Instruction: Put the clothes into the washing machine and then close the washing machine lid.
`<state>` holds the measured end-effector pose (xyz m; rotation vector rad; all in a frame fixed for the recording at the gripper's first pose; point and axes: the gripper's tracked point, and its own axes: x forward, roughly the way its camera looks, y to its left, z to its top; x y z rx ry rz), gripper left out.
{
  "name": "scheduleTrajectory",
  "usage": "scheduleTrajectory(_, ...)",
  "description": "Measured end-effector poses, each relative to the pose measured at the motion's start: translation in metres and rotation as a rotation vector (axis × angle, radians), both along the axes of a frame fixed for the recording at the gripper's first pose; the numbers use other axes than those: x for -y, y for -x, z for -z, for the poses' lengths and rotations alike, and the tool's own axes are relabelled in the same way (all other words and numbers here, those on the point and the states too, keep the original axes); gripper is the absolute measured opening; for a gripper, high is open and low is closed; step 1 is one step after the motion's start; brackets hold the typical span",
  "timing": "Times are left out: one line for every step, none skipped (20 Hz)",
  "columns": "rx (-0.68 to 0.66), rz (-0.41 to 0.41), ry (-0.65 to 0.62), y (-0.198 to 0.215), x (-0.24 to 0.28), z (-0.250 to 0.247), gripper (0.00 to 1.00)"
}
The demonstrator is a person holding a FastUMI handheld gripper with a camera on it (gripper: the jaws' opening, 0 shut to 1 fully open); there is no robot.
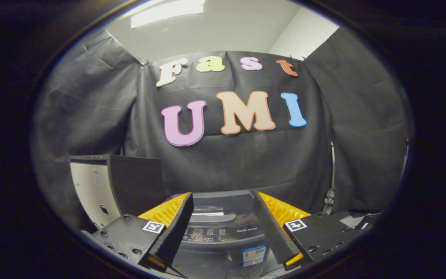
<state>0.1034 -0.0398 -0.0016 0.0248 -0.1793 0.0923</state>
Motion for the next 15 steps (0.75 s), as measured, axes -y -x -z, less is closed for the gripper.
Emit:
scheduleTrajectory(0.009, -0.019, -0.008, 0.001, -0.001, -0.003, 0.97)
scheduleTrajectory(0.015, -0.013, -0.018, 0.002, 0.005, -0.004, 0.97)
scheduleTrajectory(0.020, 0.001, -0.031, 0.000, 0.010, -0.007, 0.97)
scheduleTrajectory(0.023, 0.000, -0.051, -0.003, 0.008, -0.013, 0.97)
scheduleTrajectory(0.031, -0.013, -0.071, -0.004, 0.002, -0.021, 0.97)
scheduleTrajectory(0.038, -0.021, -0.082, -0.006, -0.004, -0.028, 0.97)
scheduleTrajectory(0.048, -0.033, -0.077, -0.008, -0.008, -0.038, 0.97)
scheduleTrajectory(0.063, -0.056, -0.062, -0.010, -0.015, -0.047, 0.97)
scheduleTrajectory(0.072, -0.081, -0.034, -0.013, -0.020, -0.052, 0.97)
scheduleTrajectory(0.084, -0.095, 0.000, -0.014, -0.022, -0.057, 0.97)
scheduleTrajectory(0.095, -0.100, 0.033, -0.015, -0.022, -0.058, 0.97)
scheduleTrajectory(0.105, -0.113, 0.064, -0.016, -0.022, -0.055, 0.97)
scheduleTrajectory(0.112, -0.115, 0.091, -0.016, -0.020, -0.048, 0.97)
scheduleTrajectory(0.112, -0.089, 0.109, -0.017, -0.009, -0.036, 0.97)
scheduleTrajectory(0.112, -0.055, 0.099, -0.015, 0.009, -0.024, 0.97)
